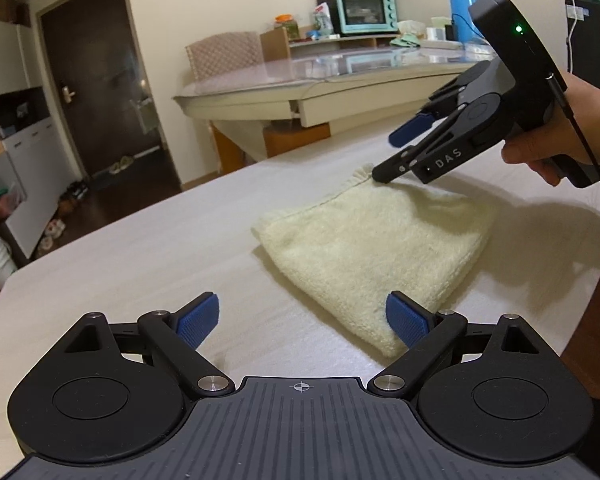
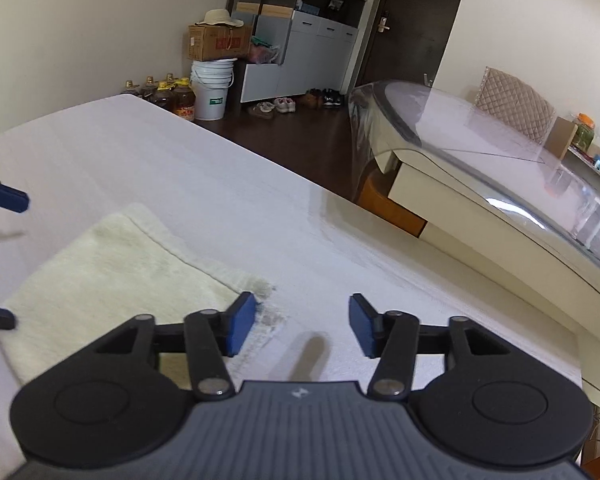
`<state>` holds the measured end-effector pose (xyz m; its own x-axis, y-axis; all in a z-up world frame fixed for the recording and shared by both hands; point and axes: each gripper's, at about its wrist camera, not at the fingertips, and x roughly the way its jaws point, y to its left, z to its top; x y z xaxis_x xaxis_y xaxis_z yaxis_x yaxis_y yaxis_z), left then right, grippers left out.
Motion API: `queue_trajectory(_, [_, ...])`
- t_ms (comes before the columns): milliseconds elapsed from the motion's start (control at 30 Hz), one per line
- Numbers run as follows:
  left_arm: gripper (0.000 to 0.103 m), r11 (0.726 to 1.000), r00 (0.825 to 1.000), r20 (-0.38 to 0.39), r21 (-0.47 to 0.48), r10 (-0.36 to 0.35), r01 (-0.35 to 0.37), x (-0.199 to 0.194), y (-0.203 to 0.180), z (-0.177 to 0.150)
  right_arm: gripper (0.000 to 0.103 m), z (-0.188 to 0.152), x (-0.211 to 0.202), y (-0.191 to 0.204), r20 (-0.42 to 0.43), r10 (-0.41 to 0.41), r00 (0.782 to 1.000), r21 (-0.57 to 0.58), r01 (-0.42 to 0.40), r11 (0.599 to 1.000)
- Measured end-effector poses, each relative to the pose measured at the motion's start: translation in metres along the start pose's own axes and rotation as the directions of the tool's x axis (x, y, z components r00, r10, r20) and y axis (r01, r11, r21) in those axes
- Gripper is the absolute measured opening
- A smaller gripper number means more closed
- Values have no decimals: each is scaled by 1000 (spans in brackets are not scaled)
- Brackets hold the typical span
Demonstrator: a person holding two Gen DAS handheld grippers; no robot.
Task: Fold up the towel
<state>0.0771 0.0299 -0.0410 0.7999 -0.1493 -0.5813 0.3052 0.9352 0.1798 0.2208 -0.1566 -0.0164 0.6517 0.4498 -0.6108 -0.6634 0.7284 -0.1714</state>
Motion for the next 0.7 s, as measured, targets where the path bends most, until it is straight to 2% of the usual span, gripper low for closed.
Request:
queue_trajectory(133, [95,1000,1000,-8,-24,-13,13,0,5,1,66,-2,4,-7,-2,23,1000,44,-23,999])
queue_trajectory(200, [94,999,1000,6,-40,-8,8,-5,7,2,63,-3,-9,-6,19,36,999,64,-37,997])
queue_trajectory(333, [94,997,999,15,-66,44,-43,-2,19,11,66,-11,-46,8,72,66,995,73,-72,995])
queue_trajectory(400, [94,995,997,13,-76,71,-70,7,27,18,67,-18,-59,18,72,77,994,56,-81,995])
queue_trajectory(500, [94,993,998,-1,-103,65,-64,24,42,28,68,-30,-71,33,55,81,995,27,-82,996])
queue_trajectory(700, [95,993,996,-44,-86,73,-76,57,58,40,69,-53,-69,40,16,73,997,36,-74,997])
